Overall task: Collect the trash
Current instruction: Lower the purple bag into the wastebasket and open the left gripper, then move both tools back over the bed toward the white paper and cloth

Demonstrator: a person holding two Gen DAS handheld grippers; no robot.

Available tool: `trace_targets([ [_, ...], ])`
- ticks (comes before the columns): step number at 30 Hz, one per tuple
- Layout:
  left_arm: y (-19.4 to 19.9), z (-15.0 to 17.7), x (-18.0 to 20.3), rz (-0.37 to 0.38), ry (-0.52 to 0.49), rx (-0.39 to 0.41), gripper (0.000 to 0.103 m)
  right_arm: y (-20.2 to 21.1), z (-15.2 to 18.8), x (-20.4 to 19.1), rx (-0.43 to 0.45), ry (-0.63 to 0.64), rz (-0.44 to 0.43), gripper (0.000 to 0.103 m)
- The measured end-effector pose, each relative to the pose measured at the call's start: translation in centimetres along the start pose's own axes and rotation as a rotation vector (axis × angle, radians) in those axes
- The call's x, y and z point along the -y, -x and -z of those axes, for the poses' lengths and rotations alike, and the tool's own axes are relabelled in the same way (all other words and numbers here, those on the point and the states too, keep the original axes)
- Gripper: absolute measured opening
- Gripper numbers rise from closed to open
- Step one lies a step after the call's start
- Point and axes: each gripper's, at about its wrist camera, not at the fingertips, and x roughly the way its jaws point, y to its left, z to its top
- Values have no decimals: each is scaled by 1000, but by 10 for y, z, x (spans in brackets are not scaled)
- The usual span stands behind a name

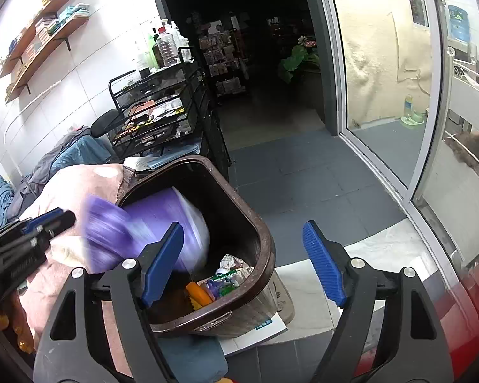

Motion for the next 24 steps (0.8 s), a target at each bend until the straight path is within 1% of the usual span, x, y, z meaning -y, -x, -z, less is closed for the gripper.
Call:
trace_targets([
  [1,4,1,0,-7,0,27,76,0,0,0,0,-2,3,78],
  [4,8,0,-1,-2,1,37,78,-1,0,2,0,-13,8,80],
  [6,11,-1,-4,-5,8,47,82,0,0,3,0,-18,7,82],
  [8,15,-1,-7,-10,18,61,88,0,0,3,3,-17,7,83],
  [13,29,5,-17,-7,62,84,96,0,1,-2,1,-13,1,84],
  [18,48,13,-28,-16,93,101,97,0,2,-9,-3,-1,-17,85],
  [22,65,23,-45,-13,156,115,97,1,4,-24,-9,31,-47,87],
  [24,72,29,-53,-24,179,115,97,1,5,-32,-10,47,-63,87],
])
